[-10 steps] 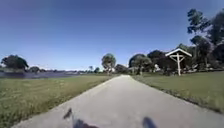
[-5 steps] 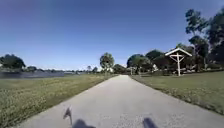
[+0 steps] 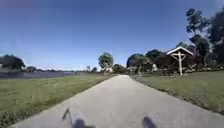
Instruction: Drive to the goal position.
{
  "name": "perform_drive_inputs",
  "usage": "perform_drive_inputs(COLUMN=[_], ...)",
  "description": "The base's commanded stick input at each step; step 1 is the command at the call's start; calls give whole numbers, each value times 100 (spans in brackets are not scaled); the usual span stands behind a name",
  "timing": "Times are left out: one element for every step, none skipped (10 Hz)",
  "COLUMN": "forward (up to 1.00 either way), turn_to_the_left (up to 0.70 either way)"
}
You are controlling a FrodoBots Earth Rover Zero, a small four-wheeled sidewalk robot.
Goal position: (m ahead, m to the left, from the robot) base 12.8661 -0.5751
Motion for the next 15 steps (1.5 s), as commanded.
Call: perform_drive_inputs(forward=[85, 85, 85, 85, 85, 85, 85, 85, 85, 85, 85, 85, 85, 85, 85], turn_to_the_left=[0, 0, 0, 0, 0, 0, 0, 0, 0, 0, 0, 0, 0, 0, 0])
